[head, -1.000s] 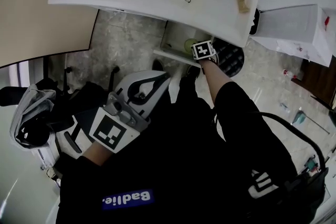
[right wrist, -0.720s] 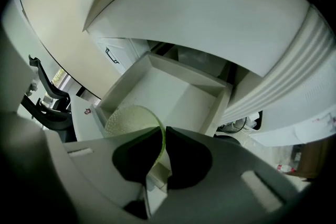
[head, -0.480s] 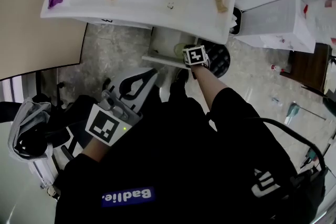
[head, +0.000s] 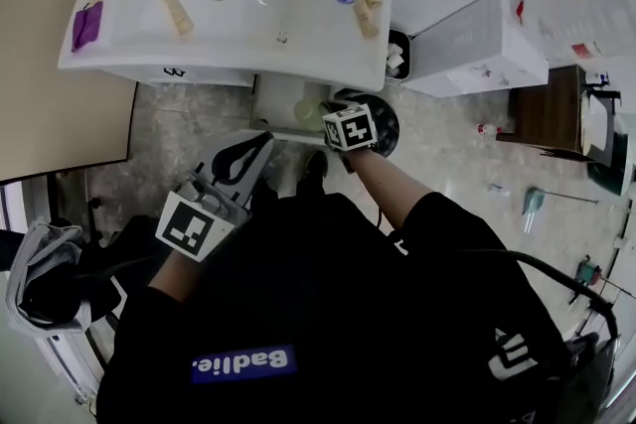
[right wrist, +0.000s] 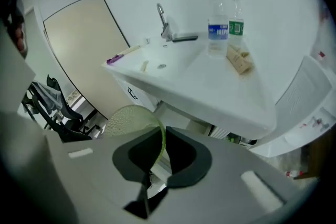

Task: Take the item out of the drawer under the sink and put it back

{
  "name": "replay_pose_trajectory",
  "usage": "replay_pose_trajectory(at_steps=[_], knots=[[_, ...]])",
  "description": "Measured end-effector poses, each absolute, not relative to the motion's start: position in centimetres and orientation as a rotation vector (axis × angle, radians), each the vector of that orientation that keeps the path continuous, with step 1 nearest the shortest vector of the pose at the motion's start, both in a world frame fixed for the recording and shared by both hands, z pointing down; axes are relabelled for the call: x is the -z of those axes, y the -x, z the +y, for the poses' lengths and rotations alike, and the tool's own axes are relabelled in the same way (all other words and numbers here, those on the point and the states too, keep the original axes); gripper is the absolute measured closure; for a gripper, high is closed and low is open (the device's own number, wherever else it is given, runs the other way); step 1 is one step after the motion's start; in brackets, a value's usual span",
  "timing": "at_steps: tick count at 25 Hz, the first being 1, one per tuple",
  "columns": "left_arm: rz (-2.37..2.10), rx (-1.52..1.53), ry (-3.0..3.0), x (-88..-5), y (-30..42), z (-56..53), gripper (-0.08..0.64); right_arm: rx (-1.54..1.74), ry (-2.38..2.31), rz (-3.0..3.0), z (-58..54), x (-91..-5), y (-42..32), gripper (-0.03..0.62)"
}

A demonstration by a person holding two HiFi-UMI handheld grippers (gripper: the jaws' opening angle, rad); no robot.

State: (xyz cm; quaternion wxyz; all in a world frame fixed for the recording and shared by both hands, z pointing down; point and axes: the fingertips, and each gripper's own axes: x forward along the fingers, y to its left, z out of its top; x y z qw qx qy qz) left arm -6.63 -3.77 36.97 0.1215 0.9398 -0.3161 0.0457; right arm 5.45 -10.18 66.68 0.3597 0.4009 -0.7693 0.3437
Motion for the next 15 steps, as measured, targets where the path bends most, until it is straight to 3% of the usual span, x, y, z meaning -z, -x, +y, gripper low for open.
replay_pose_trajectory(at_steps=[15], knots=[[-0.754,-0.125,-2.797,-35.8,3.6,-2.9,0.555,-0.738,-1.156,-2.421,-6.2,-45.4,-5.2,0.571]])
